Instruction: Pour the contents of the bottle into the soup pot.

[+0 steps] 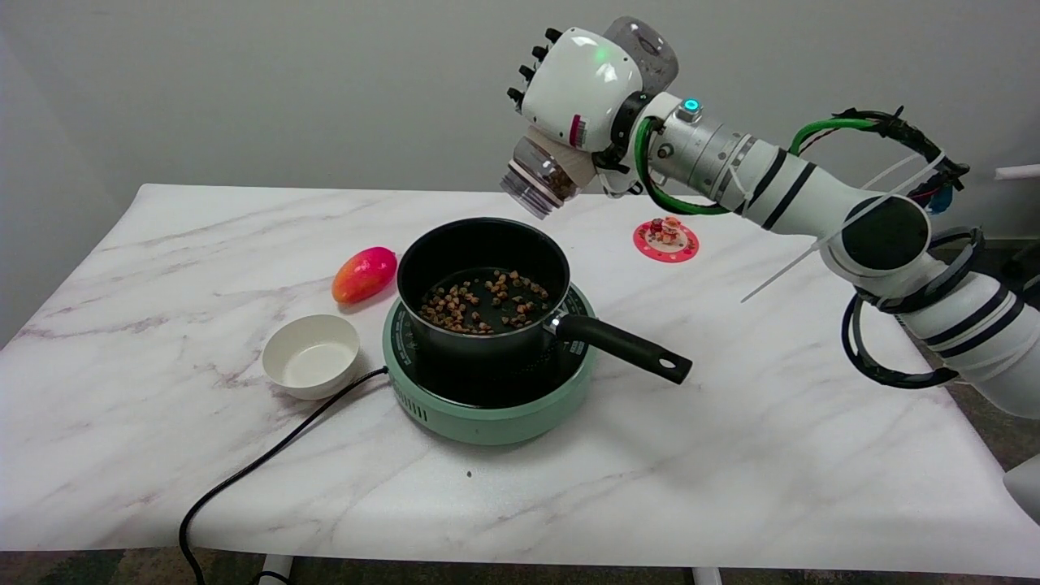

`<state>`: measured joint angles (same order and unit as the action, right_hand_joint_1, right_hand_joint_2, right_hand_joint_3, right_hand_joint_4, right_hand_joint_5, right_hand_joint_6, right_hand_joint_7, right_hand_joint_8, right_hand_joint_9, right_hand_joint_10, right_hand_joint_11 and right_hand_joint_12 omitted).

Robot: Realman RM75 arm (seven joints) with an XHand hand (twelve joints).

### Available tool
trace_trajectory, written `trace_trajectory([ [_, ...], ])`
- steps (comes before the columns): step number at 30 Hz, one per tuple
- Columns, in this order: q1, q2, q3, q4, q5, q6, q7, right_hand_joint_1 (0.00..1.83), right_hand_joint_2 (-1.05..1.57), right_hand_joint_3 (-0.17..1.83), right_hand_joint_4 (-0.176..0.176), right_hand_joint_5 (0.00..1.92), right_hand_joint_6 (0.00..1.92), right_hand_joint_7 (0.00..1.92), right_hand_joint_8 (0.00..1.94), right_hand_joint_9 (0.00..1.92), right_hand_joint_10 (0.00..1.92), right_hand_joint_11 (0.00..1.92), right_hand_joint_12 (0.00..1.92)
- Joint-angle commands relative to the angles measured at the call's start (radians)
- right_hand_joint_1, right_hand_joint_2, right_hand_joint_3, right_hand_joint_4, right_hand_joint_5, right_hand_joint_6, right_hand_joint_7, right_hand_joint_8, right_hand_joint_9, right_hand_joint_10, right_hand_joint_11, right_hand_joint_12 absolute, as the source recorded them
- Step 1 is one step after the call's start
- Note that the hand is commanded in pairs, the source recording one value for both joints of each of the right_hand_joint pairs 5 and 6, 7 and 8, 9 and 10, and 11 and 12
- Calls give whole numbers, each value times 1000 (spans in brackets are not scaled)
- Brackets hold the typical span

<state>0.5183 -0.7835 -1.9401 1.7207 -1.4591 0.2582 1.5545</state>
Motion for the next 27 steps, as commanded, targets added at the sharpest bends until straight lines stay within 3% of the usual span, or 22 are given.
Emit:
trace_trajectory([
  [1, -15, 9, 10, 4, 3, -8, 5, 1352, 1145, 572, 0, 1920, 1920, 1913, 1913, 1329, 1329, 1183, 1183],
  [27, -48, 3, 14, -5, -30, 4, -1, 1364, 1100, 595, 0, 1920, 1920, 1906, 1906, 1312, 1312, 1176, 1176],
])
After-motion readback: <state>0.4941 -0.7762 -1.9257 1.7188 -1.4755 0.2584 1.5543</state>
